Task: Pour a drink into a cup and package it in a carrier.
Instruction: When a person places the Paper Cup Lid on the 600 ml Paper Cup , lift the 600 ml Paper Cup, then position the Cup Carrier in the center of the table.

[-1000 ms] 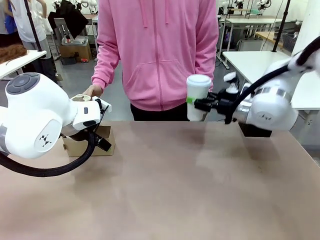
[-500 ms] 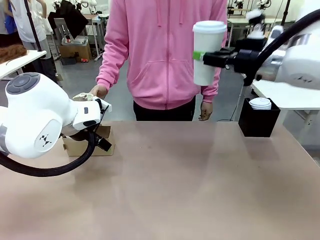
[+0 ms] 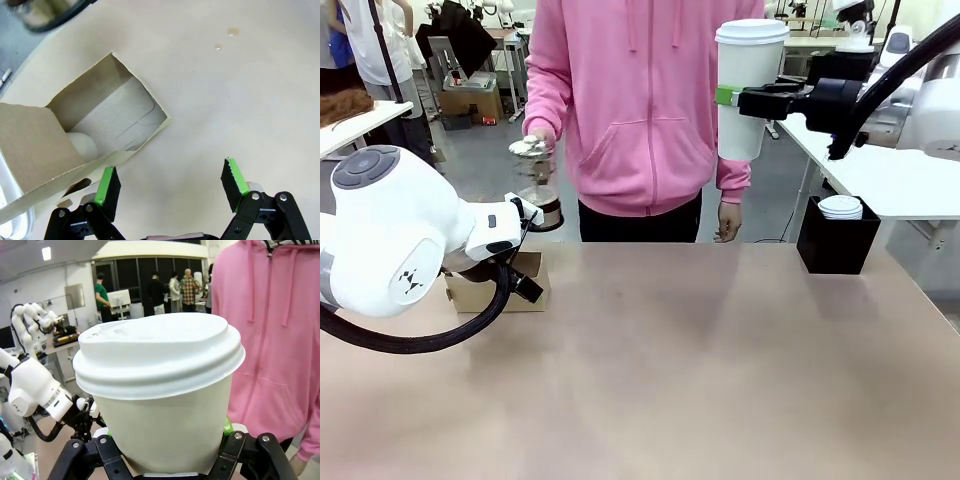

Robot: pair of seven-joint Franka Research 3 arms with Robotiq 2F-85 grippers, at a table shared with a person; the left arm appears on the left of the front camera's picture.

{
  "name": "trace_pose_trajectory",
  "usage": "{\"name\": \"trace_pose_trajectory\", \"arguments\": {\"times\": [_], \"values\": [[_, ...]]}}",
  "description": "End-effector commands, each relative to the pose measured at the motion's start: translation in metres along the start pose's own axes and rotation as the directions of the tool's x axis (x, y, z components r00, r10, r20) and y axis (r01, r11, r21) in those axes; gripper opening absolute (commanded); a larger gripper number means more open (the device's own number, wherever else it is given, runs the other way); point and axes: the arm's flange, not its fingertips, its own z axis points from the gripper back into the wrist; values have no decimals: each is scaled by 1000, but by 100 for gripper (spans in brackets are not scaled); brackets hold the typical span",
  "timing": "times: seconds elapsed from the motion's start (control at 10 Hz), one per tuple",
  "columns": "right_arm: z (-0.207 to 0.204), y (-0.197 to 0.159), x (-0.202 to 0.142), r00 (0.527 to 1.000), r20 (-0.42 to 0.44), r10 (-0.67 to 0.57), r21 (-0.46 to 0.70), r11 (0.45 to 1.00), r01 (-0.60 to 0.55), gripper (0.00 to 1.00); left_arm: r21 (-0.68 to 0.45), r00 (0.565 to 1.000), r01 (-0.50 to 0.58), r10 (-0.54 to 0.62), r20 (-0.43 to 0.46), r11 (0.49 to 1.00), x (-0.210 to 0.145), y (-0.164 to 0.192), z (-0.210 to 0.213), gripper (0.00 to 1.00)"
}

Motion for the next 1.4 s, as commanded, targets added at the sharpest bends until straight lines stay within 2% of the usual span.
{"name": "trace_pose_trajectory", "arguments": {"times": [0.0,0.8,1.1,1.3], "values": [[-4,-1,0,1000,13,1,8,1000,-2,80,-2,1000,-2,2,0,1000,-1,1,0,100],[-4,-1,0,1000,13,1,8,1000,-2,80,0,1000,0,0,0,1000,0,0,0,100],[-4,-1,0,1000,13,1,8,1000,-2,80,57,994,-87,90,-61,995,33,11,54,100],[-4,-1,0,1000,13,1,8,1000,-2,80,69,983,-160,165,-79,985,59,16,104,100]]}}
